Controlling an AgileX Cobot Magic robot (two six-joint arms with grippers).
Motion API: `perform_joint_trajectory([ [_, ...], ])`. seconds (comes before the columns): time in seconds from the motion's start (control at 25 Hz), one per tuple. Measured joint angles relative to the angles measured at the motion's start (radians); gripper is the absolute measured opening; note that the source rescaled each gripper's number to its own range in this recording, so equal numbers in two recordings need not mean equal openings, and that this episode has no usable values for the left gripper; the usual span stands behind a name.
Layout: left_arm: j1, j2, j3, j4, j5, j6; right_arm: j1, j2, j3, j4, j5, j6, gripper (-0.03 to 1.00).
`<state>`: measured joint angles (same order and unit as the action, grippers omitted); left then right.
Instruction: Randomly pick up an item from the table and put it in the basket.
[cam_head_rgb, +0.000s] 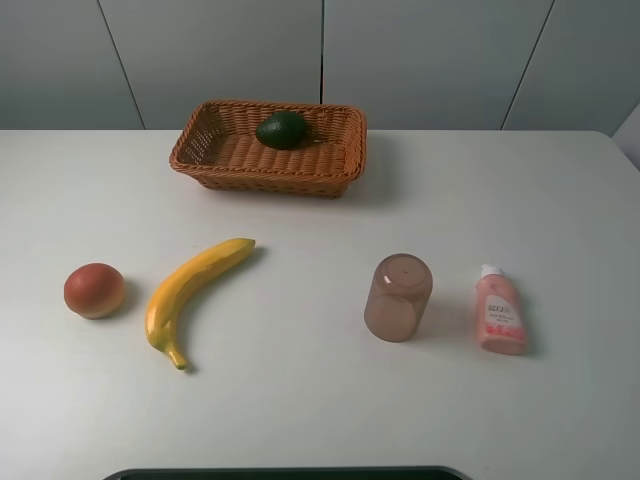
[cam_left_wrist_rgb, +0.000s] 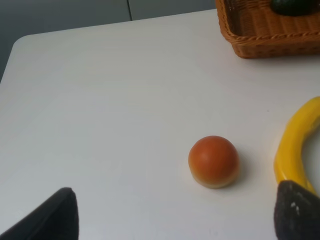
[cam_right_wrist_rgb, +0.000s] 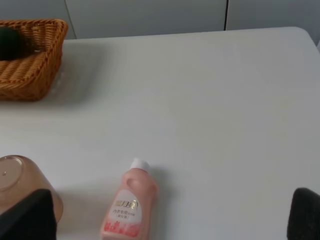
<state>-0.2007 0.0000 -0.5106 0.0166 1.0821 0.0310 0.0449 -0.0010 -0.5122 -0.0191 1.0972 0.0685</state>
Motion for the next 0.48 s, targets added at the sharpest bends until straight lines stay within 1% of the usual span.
perform_joint_trajectory([
  [0.24,0.0,0.0,0.0,0.0,0.0,0.0,0.0,0.0,0.0,0.004,0.0,-0.033,1.0],
  [0.48,0.0,0.0,0.0,0.0,0.0,0.0,0.0,0.0,0.0,0.004,0.0,-0.038,1.0],
])
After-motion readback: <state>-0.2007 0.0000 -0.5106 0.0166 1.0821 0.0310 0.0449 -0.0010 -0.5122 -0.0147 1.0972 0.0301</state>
